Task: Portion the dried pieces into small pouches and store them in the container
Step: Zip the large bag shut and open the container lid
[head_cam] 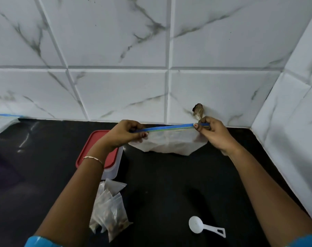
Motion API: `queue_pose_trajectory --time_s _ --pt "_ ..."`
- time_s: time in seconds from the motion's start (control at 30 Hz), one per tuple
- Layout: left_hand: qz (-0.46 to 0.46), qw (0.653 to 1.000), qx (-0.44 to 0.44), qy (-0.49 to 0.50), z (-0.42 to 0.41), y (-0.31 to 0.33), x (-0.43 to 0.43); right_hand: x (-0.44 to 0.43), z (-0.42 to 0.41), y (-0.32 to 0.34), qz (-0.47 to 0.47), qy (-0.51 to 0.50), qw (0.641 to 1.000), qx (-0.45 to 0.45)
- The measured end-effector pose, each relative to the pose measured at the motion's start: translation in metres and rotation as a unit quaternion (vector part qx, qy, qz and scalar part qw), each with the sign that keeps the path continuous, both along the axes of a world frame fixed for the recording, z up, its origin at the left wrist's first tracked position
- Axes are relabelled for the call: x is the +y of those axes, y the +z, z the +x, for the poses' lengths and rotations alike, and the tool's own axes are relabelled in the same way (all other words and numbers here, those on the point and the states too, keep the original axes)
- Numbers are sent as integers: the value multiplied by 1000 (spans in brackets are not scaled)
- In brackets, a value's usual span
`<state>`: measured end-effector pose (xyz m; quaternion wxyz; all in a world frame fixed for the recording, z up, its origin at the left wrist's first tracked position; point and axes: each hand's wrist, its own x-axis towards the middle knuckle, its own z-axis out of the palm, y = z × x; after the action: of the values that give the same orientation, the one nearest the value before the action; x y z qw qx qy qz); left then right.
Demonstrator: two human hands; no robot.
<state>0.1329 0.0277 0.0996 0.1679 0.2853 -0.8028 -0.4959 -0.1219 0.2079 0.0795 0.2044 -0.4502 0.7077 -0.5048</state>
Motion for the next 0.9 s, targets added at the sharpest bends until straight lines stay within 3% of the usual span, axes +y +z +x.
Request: queue_pose_trajectory --time_s 0.1,0.2,0.27,0.43,0.53,0.63,0.9 --pt "86 994 63 31 12 -23 3 8 11 -21 -6 -33 998 -48" --pt "255 947 188 51 17 -45 8 13 19 -35 -42 -77 986 -139" --pt "284 932 217 66 16 -57 14 18 23 -44 -63 -94 972 -204" --pt "216 950 194 117 6 -74 30 29 30 -64 -30 -69 967 -243" --pt "73 978 122 154 -1 -78 33 24 30 -76 6 -121 979 -163" --pt "-36 981 20 191 -6 -91 37 19 31 -87 52 -162 982 -80" --pt "-68 966 -143 204 -2 -135 45 29 42 -123 227 -191 952 79"
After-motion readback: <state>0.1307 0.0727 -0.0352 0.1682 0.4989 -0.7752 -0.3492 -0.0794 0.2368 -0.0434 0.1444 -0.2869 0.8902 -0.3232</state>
